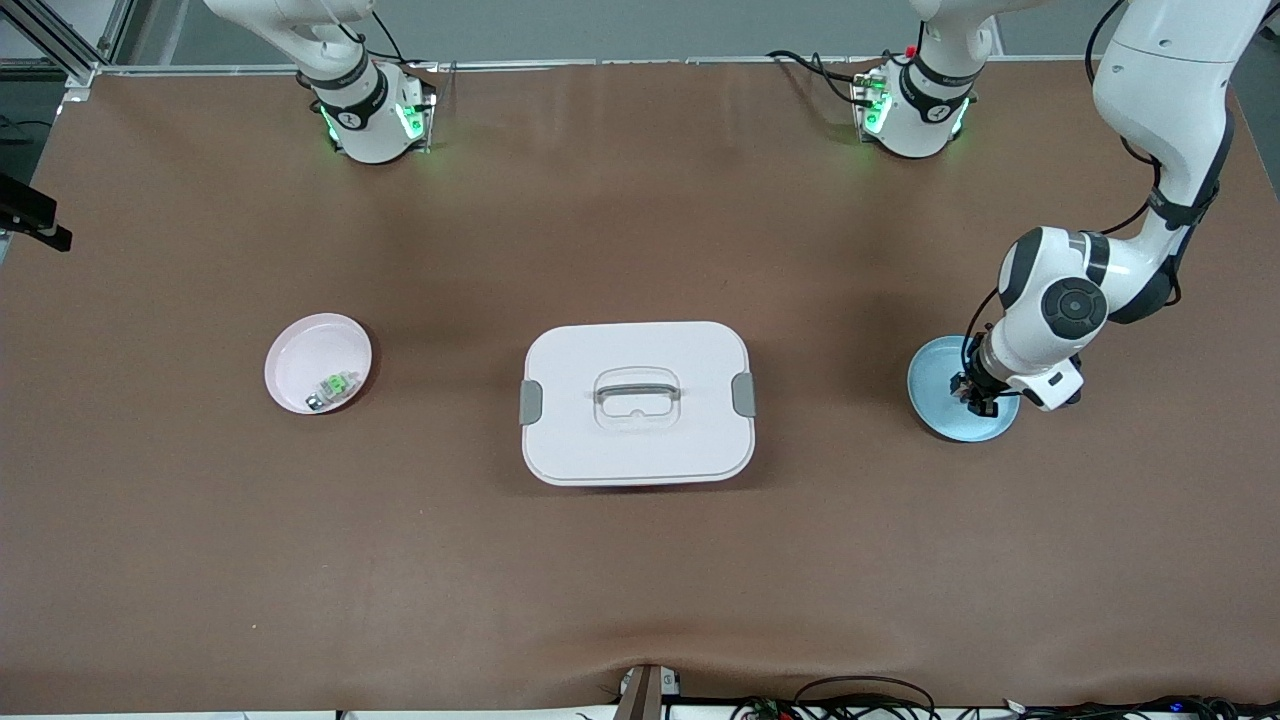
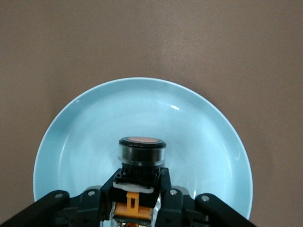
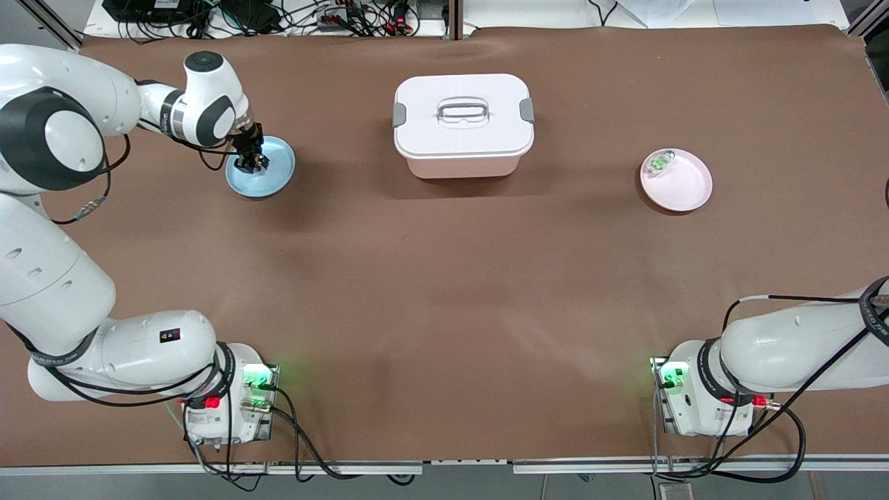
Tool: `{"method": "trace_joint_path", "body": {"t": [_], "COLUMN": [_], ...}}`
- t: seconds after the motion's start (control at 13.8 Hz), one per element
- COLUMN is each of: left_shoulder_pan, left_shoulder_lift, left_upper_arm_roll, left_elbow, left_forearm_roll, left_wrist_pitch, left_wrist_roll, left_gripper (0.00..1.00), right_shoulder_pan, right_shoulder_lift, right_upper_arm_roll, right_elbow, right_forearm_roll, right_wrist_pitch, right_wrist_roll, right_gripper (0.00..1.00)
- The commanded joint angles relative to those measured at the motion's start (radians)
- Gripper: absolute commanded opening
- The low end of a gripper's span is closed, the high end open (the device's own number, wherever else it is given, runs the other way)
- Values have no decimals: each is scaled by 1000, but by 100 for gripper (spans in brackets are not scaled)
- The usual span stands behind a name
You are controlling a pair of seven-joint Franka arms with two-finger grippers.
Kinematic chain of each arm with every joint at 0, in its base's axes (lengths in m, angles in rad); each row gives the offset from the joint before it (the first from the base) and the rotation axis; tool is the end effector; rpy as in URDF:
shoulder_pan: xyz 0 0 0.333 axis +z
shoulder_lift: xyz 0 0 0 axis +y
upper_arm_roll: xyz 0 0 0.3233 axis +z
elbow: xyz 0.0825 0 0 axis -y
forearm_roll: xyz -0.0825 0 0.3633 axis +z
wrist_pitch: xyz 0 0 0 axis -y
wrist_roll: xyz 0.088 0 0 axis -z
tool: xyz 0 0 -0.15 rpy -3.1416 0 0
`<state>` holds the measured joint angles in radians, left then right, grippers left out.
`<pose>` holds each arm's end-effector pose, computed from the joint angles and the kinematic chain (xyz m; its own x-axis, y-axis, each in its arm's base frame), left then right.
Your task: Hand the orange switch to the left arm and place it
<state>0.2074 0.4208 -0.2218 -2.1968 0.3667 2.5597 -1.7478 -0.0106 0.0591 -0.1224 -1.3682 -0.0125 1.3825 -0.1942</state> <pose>0.5418 -0.0089 0.1719 0.1322 0.9857 0.1048 0.9911 -0.1295 -0.0317 0.5256 -0.0701 0.6309 0.9971 0.0588 -0.0473 0.0594 -0.9982 0.0107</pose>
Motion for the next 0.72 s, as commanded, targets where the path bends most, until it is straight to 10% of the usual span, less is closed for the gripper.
{"method": "trace_joint_path", "body": {"t": [0.0, 0.36, 0.51, 0.65], "left_shoulder_pan": [7, 7, 7, 7], "left_shoulder_lift": [-2, -2, -2, -8], "left_upper_arm_roll": [-4, -4, -4, -5], "left_elbow": [-8, -4, -1, 2], "left_forearm_roll": [28, 55, 57, 55], "left_wrist_pitch": [19, 19, 19, 19], "left_wrist_roll": [-21, -22, -21, -22], "left_gripper": [18, 53, 93, 100], "right_shoulder_pan": [-6, -9, -34, -49], "right_shoulder_lift": [-21, -21, -21, -21], "right_upper_arm_roll": [10, 9, 9, 9], "right_elbow": [-18, -18, -18, -20], "right_forearm_roll": [16, 26, 75, 85], "right_wrist_pitch": [-2, 6, 1, -5], "right_wrist_roll": [107, 111, 113, 101], "right_gripper": [100, 100, 100, 100]}}
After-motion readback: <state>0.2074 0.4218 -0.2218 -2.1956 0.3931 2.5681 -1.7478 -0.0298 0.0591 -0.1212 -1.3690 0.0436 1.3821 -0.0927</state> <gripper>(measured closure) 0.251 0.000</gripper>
